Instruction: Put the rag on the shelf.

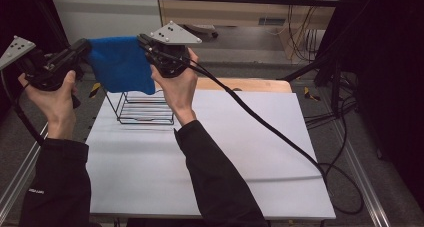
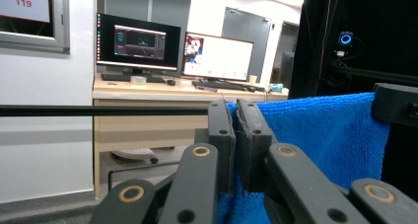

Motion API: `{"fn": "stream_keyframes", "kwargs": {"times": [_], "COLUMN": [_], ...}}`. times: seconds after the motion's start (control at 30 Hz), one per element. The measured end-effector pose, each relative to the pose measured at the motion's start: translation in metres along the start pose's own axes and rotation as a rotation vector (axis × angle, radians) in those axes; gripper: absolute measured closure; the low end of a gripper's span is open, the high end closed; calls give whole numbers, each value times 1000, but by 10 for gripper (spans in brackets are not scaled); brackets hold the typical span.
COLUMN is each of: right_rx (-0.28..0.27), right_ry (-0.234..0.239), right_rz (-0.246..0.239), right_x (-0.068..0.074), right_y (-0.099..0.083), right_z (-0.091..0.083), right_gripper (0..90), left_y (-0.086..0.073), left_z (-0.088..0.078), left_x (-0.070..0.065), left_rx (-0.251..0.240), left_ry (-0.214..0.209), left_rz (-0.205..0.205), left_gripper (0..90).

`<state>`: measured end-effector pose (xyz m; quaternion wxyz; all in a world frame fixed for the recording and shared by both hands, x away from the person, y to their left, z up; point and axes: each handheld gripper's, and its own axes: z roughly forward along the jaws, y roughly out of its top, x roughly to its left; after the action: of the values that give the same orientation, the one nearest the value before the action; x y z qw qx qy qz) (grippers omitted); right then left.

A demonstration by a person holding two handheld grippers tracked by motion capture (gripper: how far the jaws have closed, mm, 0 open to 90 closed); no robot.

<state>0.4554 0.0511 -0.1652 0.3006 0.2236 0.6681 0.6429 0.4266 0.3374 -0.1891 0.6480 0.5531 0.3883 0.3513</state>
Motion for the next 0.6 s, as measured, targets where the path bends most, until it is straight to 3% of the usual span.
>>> {"fn": "stream_keyframes", "kwargs": {"times": [0.33, 0.6], "right_rx": [-6, -16], "right_ry": [-3, -15], "right_rz": [3, 8], "right_x": [-3, -12], "right_y": [9, 21], "right_z": [15, 22], "right_gripper": [871, 871], "left_y": [17, 27], "left_z": [9, 18], "left_x": [7, 10], "left_rx": [-8, -19], "left_ry": [25, 20], "left_rz": [5, 5], "left_gripper": [860, 860]}}
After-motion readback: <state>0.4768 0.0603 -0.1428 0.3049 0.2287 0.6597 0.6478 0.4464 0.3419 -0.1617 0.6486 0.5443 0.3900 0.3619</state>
